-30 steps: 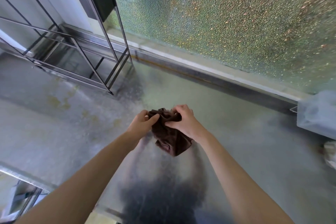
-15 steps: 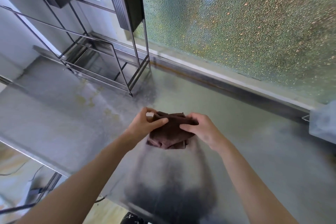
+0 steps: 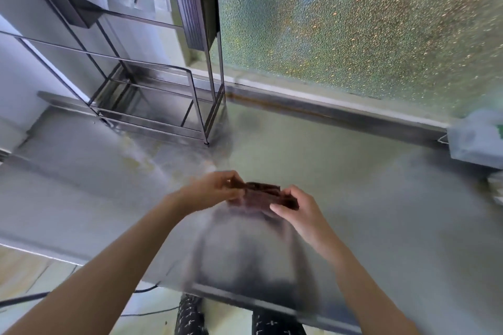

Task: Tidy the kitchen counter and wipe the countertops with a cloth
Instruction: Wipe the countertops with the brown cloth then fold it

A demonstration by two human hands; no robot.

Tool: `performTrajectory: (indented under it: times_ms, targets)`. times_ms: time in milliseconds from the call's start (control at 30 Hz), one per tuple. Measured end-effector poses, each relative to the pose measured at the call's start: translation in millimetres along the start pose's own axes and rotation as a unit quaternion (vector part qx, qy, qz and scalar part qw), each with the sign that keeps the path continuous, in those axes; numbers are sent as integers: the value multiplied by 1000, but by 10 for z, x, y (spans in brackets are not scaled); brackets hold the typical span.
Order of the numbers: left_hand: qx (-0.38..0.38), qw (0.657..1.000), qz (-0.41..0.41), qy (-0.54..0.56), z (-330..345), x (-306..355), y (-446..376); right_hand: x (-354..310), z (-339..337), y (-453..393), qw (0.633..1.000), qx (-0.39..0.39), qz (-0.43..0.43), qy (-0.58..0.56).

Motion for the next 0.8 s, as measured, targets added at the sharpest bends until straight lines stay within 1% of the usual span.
performTrajectory:
  times_ms: [33, 100, 133, 167, 200, 233, 267, 300, 333, 367, 400, 433, 467, 500, 533, 567, 667, 700, 800]
  targets:
    - [-38, 997, -28, -56, 93, -177, 11, 173, 148, 146, 999, -18, 32, 2]
    - [-116, 980, -75, -145, 272, -533, 82, 451, 446, 432, 994, -64, 93, 6]
    - [-142, 972, -96, -161, 338, -678, 120, 533, 542, 521, 990, -70, 120, -6]
    - [-148, 970, -114, -155, 372, -787, 137, 575, 587, 556, 989, -56, 137, -20]
    - [-129, 975, -124, -129, 370, -838, 133, 610, 583, 544, 988, -27, 147, -24]
    - [-82, 984, -126, -94, 313, -855, 92, 625, 522, 493, 989, 16, 150, -7]
    - [-18, 991, -122, -55, 217, -845, 47, 636, 417, 439, 984, 68, 157, 44]
    - [49, 992, -114, -23, 101, -827, 13, 603, 303, 393, 971, 122, 164, 120]
    - [102, 989, -107, 3, -5, -807, 0, 516, 185, 359, 945, 179, 161, 221]
    - [142, 985, -98, 9, -102, -808, -9, 361, 135, 306, 912, 219, 117, 326]
    - [172, 982, -81, -16, -198, -809, -9, 214, 220, 222, 889, 215, 45, 403]
    - [200, 976, -60, -64, -298, -820, 11, 140, 429, 120, 879, 161, -32, 448]
    - [226, 966, -38, -120, -398, -839, 54, 164, 708, 33, 874, 64, -91, 473]
    - [250, 953, -17, -167, -500, -872, 102, 233, 943, -1, 867, -20, -124, 481]
    - [272, 942, -1, -197, -596, -919, 156, 323, 1099, 0, 862, -72, -131, 485]
    - [289, 934, 7, -212, -684, -979, 204, 370, 1183, 13, 859, -87, -124, 489]
    - [301, 919, -20, -255, -844, -1253, 313, 430, 1450, 218, 867, -62, -84, 487]
    - [298, 914, -23, -275, -864, -1341, 343, 406, 1606, 330, 866, -53, -94, 488]
    - [284, 900, -23, -331, -886, -1534, 436, 282, 1974, 582, 836, -36, -174, 519]
Point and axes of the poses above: each hand's wrist, its own y-axis away from the middle knuckle, its own z-axis out of the palm, x = y × z, the point moved 10 cm from there along -y, towards the middle knuckle, and after that the axes turned 9 degrees about -z, right-handed, at the moved point
